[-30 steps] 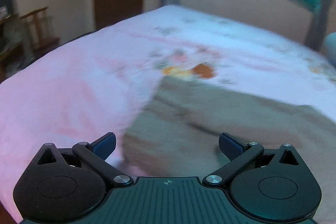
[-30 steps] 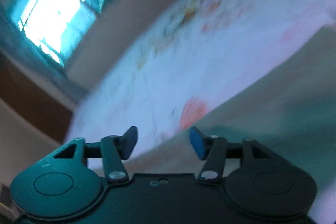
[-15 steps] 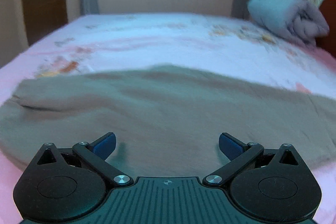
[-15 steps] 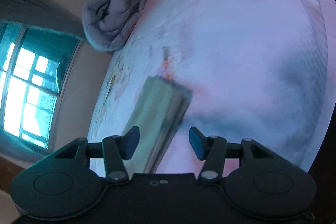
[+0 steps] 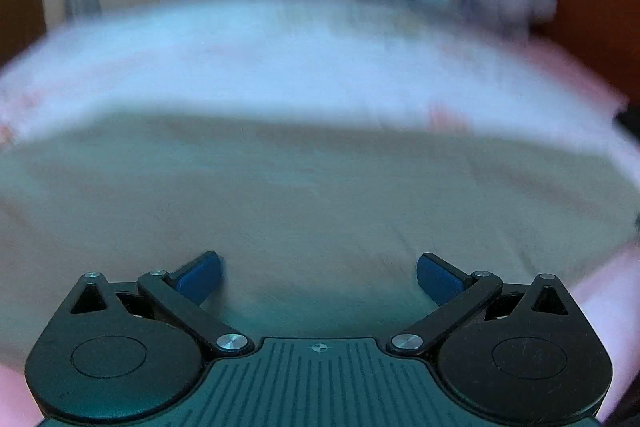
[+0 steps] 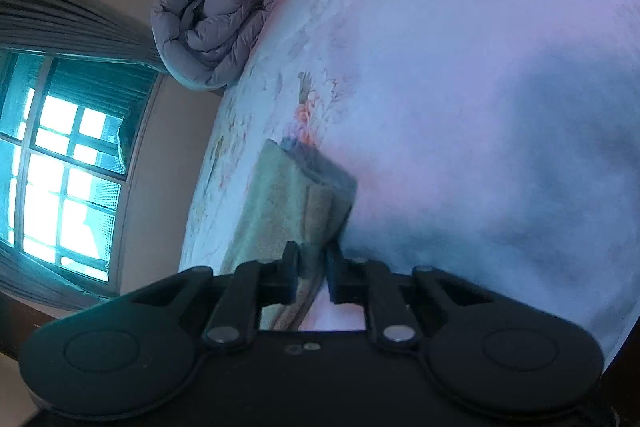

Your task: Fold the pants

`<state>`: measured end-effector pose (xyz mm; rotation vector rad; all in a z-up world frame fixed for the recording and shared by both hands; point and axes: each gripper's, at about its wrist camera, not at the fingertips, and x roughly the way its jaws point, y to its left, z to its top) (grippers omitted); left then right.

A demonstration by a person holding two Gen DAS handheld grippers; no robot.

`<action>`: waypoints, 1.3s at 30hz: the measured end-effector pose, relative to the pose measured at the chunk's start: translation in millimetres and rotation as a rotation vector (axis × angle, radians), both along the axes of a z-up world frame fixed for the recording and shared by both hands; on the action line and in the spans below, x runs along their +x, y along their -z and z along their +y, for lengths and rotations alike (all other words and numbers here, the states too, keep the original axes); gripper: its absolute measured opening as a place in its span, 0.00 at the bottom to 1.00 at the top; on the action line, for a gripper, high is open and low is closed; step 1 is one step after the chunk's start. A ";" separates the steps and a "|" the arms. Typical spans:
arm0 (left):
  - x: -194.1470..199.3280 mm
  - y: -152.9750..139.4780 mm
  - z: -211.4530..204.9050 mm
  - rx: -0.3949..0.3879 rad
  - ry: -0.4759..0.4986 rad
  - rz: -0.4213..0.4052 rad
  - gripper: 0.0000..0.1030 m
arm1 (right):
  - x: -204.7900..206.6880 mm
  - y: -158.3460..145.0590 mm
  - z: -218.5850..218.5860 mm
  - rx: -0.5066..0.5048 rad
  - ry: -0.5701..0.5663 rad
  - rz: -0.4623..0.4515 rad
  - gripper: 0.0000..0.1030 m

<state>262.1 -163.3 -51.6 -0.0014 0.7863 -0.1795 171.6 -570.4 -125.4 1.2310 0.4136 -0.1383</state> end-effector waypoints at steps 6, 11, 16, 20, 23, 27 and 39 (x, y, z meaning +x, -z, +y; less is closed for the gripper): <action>-21.4 -12.7 -31.4 0.020 0.039 -0.098 1.00 | 1.2 1.2 -2.4 0.021 -0.021 -0.016 0.13; -19.9 -3.3 -62.4 0.030 0.075 -0.057 1.00 | 1.4 1.9 -1.7 0.027 -0.008 -0.022 0.13; -18.2 3.0 -62.4 0.031 0.057 -0.070 1.00 | 4.3 0.1 -3.3 0.030 0.000 -0.014 0.13; -19.6 2.0 -62.6 0.032 0.061 -0.073 1.00 | 2.0 -0.3 -2.4 0.042 0.019 -0.008 0.12; -19.8 4.7 -62.9 0.029 0.060 -0.078 1.00 | -0.4 1.0 -3.9 0.082 0.041 -0.008 0.11; -19.9 5.8 -62.1 0.025 0.063 -0.082 1.00 | -0.9 7.2 -5.4 0.161 0.083 -0.009 0.12; -14.6 -15.2 -11.2 -0.069 0.073 -0.099 1.00 | 34.5 -110.3 66.1 -0.328 -0.075 -0.048 0.04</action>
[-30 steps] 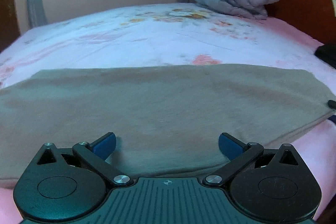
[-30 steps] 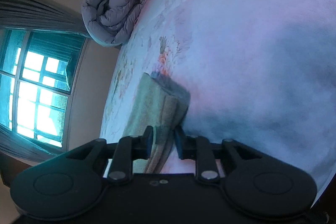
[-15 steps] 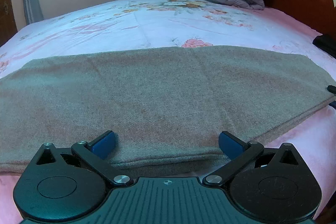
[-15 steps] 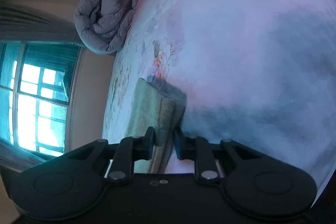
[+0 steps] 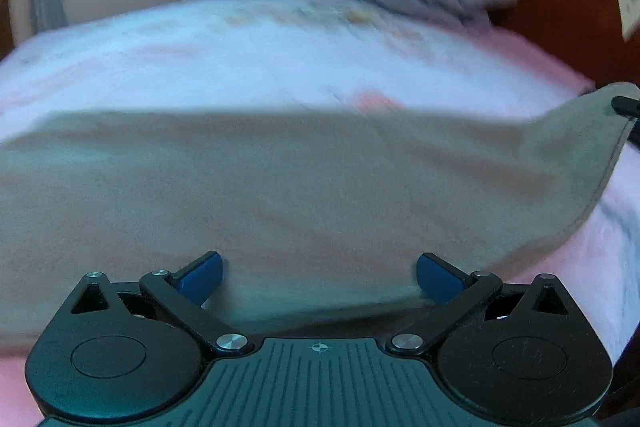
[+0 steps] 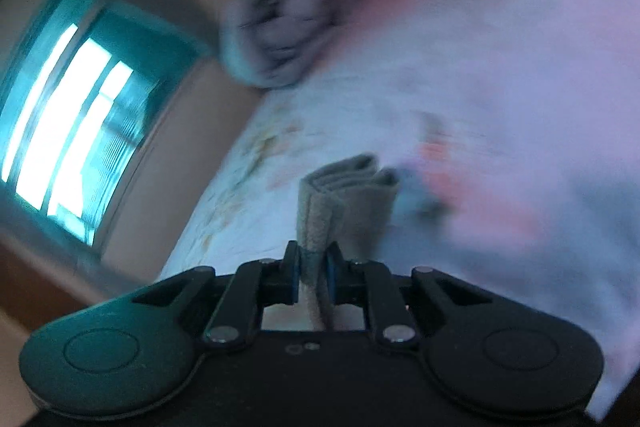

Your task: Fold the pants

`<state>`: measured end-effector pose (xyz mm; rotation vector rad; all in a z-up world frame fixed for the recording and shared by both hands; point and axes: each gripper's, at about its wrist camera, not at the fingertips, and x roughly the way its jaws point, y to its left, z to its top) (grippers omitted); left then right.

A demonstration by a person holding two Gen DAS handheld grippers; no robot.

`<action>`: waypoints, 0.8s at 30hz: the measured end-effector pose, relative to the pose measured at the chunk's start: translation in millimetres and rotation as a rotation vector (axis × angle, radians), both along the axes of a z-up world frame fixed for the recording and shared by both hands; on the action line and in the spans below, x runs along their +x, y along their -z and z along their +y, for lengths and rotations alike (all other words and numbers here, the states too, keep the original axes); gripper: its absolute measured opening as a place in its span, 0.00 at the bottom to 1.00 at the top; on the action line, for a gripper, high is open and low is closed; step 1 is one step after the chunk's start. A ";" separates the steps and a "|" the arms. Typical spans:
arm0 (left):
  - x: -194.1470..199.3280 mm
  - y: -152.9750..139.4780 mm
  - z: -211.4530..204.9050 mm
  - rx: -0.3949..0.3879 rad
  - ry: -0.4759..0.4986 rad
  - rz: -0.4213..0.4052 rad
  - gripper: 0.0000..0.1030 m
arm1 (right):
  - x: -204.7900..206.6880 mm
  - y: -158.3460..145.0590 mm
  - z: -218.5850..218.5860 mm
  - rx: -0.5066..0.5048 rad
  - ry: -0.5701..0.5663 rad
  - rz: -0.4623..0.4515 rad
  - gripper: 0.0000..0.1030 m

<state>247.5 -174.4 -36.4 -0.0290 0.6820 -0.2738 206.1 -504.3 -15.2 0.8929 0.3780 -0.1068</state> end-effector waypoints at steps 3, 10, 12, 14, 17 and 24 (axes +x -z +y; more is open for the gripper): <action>-15.8 -20.5 81.6 0.030 -0.090 -0.097 1.00 | 18.2 -36.9 53.0 -0.129 -0.114 -0.043 0.04; -56.9 -13.5 278.5 0.072 -0.391 -0.090 1.00 | 57.1 -59.0 226.3 -0.395 -0.386 -0.084 0.04; -71.3 -0.3 305.8 0.071 -0.431 -0.062 1.00 | 65.2 -38.2 280.5 -0.455 -0.472 -0.047 0.06; -81.8 10.4 319.9 0.045 -0.456 -0.038 1.00 | 70.5 -4.6 326.5 -0.547 -0.570 0.031 0.16; -92.8 19.0 325.0 -0.008 -0.464 -0.033 1.00 | 55.4 24.9 341.8 -0.494 -0.659 0.082 0.11; -59.7 9.2 270.4 -0.191 -0.302 -0.088 1.00 | 26.0 4.9 232.5 -0.356 -0.365 0.031 0.15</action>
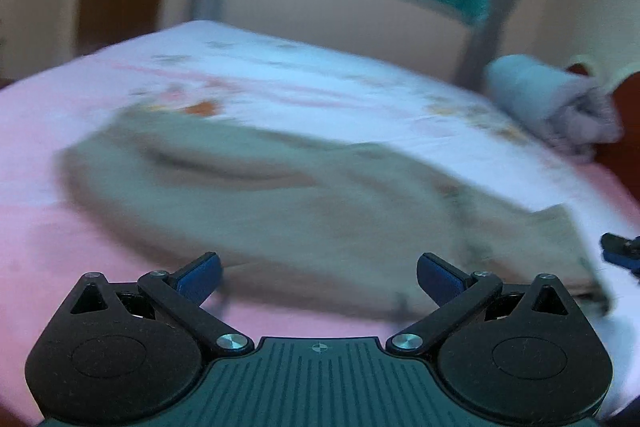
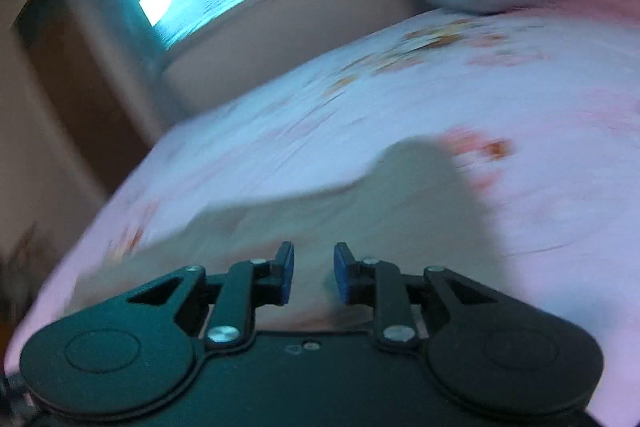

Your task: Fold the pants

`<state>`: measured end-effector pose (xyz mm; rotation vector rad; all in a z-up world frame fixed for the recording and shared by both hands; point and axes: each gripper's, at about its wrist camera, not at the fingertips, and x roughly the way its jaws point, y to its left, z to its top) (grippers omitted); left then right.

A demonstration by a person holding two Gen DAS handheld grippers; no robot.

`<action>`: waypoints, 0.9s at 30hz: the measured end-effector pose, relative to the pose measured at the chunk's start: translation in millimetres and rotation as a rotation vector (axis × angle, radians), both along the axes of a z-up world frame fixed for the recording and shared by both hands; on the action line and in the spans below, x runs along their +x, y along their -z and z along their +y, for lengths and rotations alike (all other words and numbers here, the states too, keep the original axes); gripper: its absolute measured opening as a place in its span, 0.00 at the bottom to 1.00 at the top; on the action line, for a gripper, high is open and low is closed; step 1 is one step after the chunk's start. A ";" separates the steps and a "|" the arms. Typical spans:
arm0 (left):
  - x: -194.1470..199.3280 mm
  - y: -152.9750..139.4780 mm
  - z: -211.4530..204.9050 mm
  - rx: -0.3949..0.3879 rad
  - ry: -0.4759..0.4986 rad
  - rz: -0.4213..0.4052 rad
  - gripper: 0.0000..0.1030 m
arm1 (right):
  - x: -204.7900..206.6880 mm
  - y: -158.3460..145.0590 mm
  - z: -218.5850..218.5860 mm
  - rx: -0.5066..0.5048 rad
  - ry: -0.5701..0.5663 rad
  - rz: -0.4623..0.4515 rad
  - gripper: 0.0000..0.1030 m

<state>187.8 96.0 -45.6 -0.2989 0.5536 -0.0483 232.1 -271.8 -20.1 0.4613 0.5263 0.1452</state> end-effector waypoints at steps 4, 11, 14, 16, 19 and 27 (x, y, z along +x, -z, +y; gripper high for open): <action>35.0 -4.4 -55.6 -0.105 0.142 0.007 1.00 | -14.2 -6.7 -55.7 0.024 0.112 -0.006 0.17; 59.2 8.9 -102.9 -0.184 0.152 0.115 0.71 | -32.4 9.0 -84.0 0.033 0.138 -0.004 0.22; 61.7 16.3 -105.4 -0.252 0.129 0.144 0.71 | -39.0 15.2 -86.0 0.057 0.136 0.001 0.23; 66.2 23.6 -106.9 -0.343 0.120 0.165 0.71 | -39.1 16.3 -87.0 0.072 0.130 -0.003 0.25; 81.7 30.9 -112.0 -0.398 0.105 0.206 0.53 | -41.3 15.1 -89.1 0.083 0.117 -0.007 0.30; 61.4 19.4 -91.1 -0.518 0.123 0.081 0.19 | -46.1 18.5 -99.5 0.122 0.133 -0.007 0.36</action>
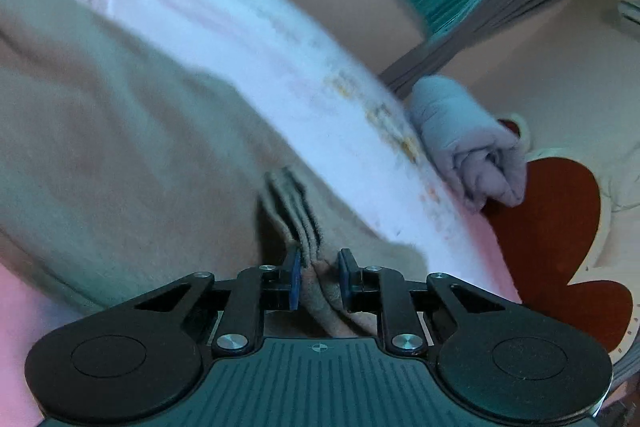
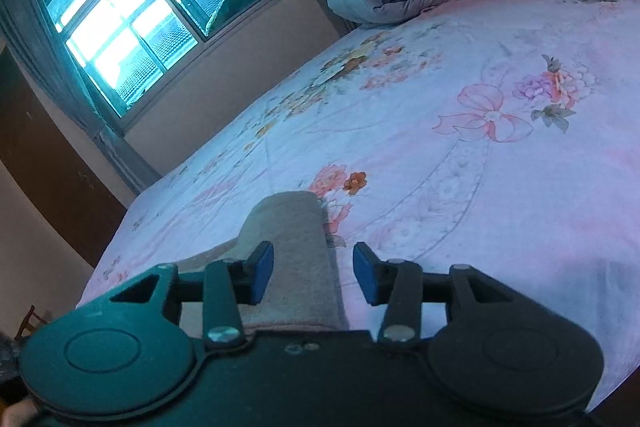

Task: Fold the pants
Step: 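Grasp the elastic waistband end with the left tool and lift it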

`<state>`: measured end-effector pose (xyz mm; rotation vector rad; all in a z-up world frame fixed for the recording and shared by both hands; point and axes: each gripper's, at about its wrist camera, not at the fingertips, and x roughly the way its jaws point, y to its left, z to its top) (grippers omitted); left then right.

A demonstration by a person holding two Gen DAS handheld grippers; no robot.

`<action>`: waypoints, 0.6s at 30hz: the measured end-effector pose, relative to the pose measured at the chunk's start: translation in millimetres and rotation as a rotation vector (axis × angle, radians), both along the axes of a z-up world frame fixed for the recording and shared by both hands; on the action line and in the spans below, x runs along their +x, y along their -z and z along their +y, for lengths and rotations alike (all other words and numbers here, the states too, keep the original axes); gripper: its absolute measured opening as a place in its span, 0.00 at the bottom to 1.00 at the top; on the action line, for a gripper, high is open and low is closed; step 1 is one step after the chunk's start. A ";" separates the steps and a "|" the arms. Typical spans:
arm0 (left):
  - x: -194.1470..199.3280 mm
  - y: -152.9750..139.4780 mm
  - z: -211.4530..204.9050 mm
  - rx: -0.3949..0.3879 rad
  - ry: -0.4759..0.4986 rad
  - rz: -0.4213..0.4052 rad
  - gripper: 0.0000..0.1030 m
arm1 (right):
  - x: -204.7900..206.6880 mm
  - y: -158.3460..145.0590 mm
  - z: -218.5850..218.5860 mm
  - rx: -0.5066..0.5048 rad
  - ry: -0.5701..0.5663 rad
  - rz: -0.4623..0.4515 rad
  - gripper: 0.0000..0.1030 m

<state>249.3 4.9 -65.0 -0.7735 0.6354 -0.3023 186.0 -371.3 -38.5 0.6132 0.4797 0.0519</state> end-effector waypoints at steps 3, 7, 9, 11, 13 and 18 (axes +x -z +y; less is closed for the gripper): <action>-7.0 8.3 3.9 0.027 -0.006 0.020 0.19 | 0.4 0.3 0.6 -0.004 -0.007 0.002 0.38; -4.1 42.1 10.8 0.077 0.012 0.098 0.19 | 6.3 2.2 1.2 0.027 -0.035 0.027 0.40; -3.5 40.1 10.0 0.074 0.010 0.096 0.19 | 13.0 1.4 4.3 0.061 -0.074 0.036 0.40; -3.2 33.8 6.8 0.095 0.010 0.083 0.19 | 18.7 -2.6 10.3 0.117 -0.136 0.011 0.40; -1.3 31.7 4.8 0.105 0.009 0.082 0.19 | 29.2 -2.9 19.1 0.214 -0.199 -0.001 0.40; 3.1 34.7 5.5 0.110 0.020 0.081 0.21 | 75.8 45.9 41.4 0.352 -0.231 0.254 0.28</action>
